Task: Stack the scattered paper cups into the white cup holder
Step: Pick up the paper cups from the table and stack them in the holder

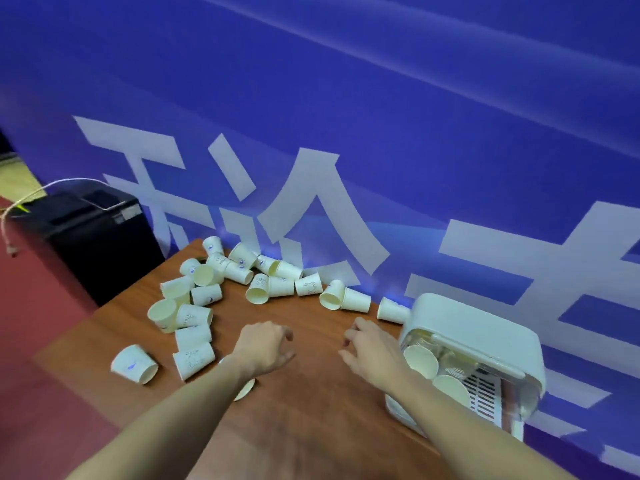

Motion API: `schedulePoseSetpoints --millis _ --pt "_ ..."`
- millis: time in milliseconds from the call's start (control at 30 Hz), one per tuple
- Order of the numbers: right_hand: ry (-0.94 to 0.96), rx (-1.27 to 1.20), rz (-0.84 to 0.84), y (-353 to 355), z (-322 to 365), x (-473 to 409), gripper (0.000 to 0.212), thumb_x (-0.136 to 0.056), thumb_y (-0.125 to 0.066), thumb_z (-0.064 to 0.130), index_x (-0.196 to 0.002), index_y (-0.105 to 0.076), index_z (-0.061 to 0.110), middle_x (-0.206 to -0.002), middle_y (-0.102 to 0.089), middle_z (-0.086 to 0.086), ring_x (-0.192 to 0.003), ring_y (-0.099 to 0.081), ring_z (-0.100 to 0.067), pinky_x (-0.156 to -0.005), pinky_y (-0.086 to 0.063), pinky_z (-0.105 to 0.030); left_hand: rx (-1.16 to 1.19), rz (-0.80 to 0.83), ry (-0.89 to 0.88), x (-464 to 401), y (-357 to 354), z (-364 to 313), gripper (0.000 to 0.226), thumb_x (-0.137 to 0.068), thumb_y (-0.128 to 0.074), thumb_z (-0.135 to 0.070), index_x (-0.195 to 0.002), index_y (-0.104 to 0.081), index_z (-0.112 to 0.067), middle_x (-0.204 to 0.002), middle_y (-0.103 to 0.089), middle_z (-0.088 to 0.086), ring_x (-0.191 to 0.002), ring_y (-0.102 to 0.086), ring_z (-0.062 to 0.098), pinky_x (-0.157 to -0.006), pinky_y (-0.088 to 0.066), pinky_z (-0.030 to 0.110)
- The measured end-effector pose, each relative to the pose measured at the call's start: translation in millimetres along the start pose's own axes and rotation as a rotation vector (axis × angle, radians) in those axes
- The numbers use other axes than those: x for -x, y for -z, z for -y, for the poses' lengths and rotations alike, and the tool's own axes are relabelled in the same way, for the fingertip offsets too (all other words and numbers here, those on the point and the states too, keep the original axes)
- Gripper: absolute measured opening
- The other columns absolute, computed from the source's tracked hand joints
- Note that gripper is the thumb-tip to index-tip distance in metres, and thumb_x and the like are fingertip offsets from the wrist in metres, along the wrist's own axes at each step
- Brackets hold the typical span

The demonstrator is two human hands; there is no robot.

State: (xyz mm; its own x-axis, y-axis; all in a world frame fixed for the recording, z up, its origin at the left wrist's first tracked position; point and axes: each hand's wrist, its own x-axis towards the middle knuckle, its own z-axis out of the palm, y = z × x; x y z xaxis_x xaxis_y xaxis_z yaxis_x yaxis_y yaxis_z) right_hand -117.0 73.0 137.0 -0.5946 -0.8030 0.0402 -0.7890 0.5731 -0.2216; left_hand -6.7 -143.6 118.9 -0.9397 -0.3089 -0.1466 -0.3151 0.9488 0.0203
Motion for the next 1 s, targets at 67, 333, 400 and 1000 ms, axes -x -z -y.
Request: schedulePoseSetpoints --millis 67,333,400,1000 --pt "0.042 -0.005 0.02 -2.3 21.2 -16.9 0.026 -0.093 -0.053 0.044 -0.108 -0.063 0.024 -0.109 -0.048 0.006 -0.104 -0.048 -0.017 -0.08 -0.045 -0.034 -0.002 0.0 0.055 8.5 -0.2 28.1 0.043 -0.086 -0.053 -0.064 -0.12 -0.059 -0.038 -0.105 -0.069 -0.009 -0.099 -0.064 0.017 -0.077 -0.049 0.033" --pt "0.18 -0.001 0.1 -24.6 101.3 -88.3 0.025 -0.094 -0.055 0.043 -0.11 -0.063 0.025 -0.108 -0.047 0.006 -0.102 -0.047 -0.016 -0.084 -0.043 -0.033 0.051 -0.017 0.256 35.3 -6.8 139.9 0.041 -0.087 -0.053 -0.061 -0.117 -0.061 -0.034 -0.109 -0.067 -0.006 -0.101 -0.062 0.016 -0.071 -0.044 0.03" --pt "0.207 0.003 0.115 -33.5 121.7 -108.1 0.025 -0.094 -0.054 0.043 -0.109 -0.063 0.025 -0.108 -0.047 0.006 -0.103 -0.046 -0.015 -0.084 -0.042 -0.032 0.058 0.006 0.308 39.9 -11.4 169.6 0.042 -0.088 -0.052 -0.06 -0.12 -0.059 -0.035 -0.111 -0.067 -0.008 -0.105 -0.061 0.016 -0.074 -0.044 0.03" --pt "0.218 0.346 0.598 -160.0 187.0 -171.4 0.049 -0.083 -0.063 0.051 -0.121 -0.054 0.022 -0.12 -0.052 0.0 -0.113 -0.048 -0.021 -0.089 -0.04 -0.037 0.167 0.093 0.612 51.4 -97.7 343.8 0.034 -0.093 -0.049 -0.052 -0.113 -0.062 -0.029 -0.104 -0.066 -0.005 -0.096 -0.064 0.021 -0.072 -0.048 0.029"
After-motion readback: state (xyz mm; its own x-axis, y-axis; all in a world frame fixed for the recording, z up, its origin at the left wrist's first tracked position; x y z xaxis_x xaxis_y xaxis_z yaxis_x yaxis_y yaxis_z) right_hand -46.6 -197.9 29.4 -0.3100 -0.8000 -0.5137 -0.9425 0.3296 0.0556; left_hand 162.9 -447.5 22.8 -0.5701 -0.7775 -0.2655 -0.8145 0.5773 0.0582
